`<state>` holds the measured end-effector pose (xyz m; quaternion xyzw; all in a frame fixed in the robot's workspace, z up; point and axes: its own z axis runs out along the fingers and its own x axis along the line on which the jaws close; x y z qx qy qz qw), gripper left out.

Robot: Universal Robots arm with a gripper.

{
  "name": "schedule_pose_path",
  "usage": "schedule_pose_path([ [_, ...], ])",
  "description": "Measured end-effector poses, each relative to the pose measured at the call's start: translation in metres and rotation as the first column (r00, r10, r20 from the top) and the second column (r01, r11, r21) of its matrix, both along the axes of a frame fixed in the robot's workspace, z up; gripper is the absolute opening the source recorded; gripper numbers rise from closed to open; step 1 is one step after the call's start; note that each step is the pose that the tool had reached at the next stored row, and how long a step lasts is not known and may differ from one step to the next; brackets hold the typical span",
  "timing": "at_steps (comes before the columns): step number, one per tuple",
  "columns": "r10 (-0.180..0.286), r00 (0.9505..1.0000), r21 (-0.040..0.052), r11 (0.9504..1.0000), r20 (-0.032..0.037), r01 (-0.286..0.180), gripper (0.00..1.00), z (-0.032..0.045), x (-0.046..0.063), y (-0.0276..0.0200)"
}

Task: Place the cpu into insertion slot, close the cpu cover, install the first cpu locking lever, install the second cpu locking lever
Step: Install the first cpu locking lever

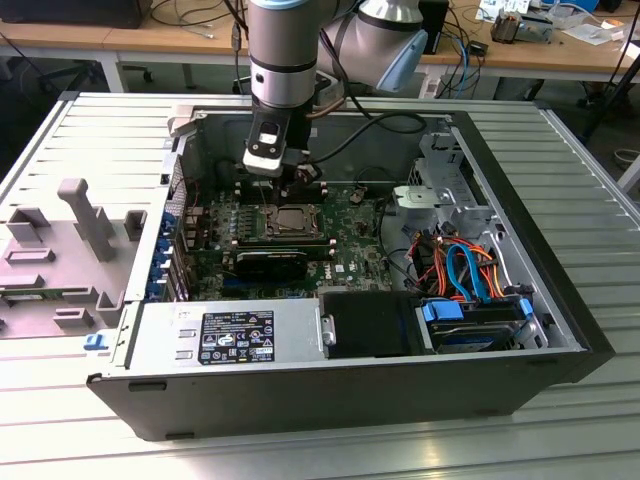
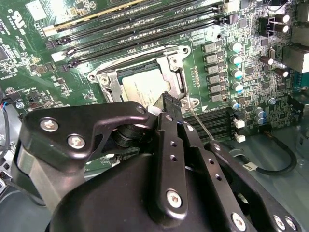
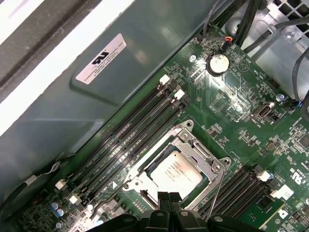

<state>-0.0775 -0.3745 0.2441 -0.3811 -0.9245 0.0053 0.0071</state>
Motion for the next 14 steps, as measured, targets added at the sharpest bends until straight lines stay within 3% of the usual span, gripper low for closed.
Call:
schedule_pose_path([
  [14,0.042,0.9991,0.0,0.9991,0.0,-0.042,0.11,0.0,0.0,0.0],
])
